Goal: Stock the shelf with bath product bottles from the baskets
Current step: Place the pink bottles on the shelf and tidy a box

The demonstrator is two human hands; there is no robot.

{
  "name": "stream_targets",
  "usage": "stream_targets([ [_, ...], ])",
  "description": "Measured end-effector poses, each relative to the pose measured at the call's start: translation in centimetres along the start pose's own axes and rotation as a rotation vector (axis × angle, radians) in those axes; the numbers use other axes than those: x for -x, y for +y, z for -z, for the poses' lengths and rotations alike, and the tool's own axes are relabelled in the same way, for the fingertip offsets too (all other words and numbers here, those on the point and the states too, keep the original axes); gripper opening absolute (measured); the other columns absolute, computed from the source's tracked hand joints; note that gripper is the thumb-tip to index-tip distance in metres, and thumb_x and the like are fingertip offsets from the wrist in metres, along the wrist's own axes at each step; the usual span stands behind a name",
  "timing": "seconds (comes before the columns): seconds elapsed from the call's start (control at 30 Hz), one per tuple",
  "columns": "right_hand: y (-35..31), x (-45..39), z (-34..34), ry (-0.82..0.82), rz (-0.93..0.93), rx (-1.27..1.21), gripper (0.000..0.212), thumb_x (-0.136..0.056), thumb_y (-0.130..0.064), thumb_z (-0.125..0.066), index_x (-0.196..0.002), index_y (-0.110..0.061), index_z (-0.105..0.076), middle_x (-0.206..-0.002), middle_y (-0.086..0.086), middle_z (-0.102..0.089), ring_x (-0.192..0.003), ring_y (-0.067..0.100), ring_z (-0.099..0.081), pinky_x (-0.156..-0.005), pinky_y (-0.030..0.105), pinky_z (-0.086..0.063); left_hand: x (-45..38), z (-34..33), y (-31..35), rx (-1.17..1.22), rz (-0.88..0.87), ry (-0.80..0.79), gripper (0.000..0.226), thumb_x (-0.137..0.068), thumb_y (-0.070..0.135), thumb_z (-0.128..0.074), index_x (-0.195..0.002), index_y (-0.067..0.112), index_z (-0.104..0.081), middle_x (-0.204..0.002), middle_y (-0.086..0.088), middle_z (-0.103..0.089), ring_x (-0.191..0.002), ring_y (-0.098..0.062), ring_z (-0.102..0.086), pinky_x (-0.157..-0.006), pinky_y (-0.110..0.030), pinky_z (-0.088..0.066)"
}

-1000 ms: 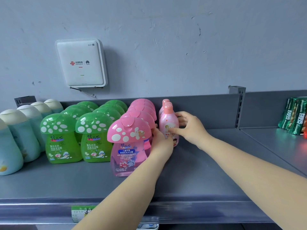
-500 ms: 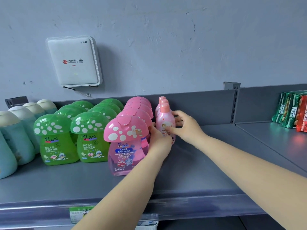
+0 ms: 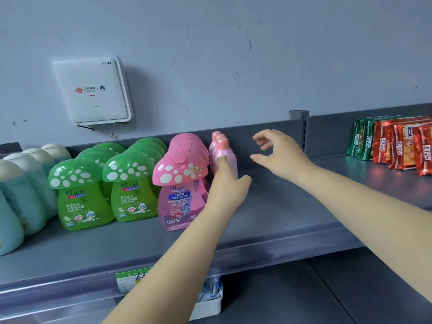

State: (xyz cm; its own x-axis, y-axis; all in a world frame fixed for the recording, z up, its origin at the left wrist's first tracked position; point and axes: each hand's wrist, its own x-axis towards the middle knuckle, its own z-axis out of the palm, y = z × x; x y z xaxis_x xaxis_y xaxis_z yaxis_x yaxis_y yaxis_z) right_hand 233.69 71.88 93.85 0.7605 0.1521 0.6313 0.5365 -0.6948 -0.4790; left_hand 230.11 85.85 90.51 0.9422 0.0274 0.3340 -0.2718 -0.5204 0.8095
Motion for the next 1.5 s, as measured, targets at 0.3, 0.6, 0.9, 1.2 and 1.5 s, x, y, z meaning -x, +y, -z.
stream_targets([
  [0.3,-0.6,10.1,6.9,0.044,0.021,0.582,0.025,-0.090,-0.029,-0.056,-0.113,-0.020,-0.058,-0.109,-0.007,-0.057,-0.100,0.014,-0.053,-0.076,0.029,-0.043,4.2,-3.8,2.6,-0.396,-0.622,-0.057,0.040,-0.090,0.014,-0.049,-0.129,0.010,-0.051,-0.124,-0.004,-0.059,-0.115,-0.022,-0.053,-0.098,-0.034,-0.039],
  [0.6,1.7,23.9,14.2,-0.091,-0.264,1.067,0.024,-0.084,-0.027,-0.062,-0.099,-0.008,-0.059,-0.095,0.008,-0.059,-0.096,0.030,-0.056,-0.062,0.032,-0.036,10.0,-14.2,7.1,-0.518,-1.131,-0.278,0.015,-0.073,0.017,-0.057,-0.079,0.005,-0.064,-0.074,-0.011,-0.063,-0.070,-0.033,-0.058,-0.060,-0.029,-0.028],
  [0.9,5.6,39.0,19.4,-0.295,-0.603,1.129,0.028,-0.054,-0.016,-0.083,-0.069,-0.007,-0.061,-0.067,0.009,-0.059,-0.061,0.029,-0.061,-0.044,0.029,-0.042,20.8,-27.2,9.3,-0.476,-1.318,-0.600,0.017,-0.086,0.018,-0.053,-0.092,0.004,-0.061,-0.095,-0.015,-0.062,-0.096,-0.034,-0.055,-0.075,-0.037,-0.038],
  [1.2,10.9,53.1,23.2,-0.382,-0.999,0.971,0.030,-0.093,-0.027,-0.046,-0.119,-0.013,-0.050,-0.118,0.003,-0.054,-0.111,0.023,-0.050,-0.080,0.034,-0.043,32.5,-39.6,8.8,-0.385,-1.188,-0.979,0.028,-0.091,0.019,-0.047,-0.115,0.013,-0.058,-0.116,-0.004,-0.058,-0.111,-0.024,-0.050,-0.089,-0.033,-0.039],
  [1.5,18.8,67.7,20.4,-0.436,-1.311,0.687,0.027,-0.091,-0.025,-0.046,-0.115,-0.012,-0.052,-0.117,0.003,-0.054,-0.110,0.023,-0.051,-0.072,0.031,-0.039,44.7,-49.4,0.6,-0.345,-0.522,-1.544,0.032,-0.085,0.009,-0.052,-0.117,0.011,-0.056,-0.115,-0.003,-0.055,-0.102,-0.019,-0.054,-0.086,-0.022,-0.043],
])
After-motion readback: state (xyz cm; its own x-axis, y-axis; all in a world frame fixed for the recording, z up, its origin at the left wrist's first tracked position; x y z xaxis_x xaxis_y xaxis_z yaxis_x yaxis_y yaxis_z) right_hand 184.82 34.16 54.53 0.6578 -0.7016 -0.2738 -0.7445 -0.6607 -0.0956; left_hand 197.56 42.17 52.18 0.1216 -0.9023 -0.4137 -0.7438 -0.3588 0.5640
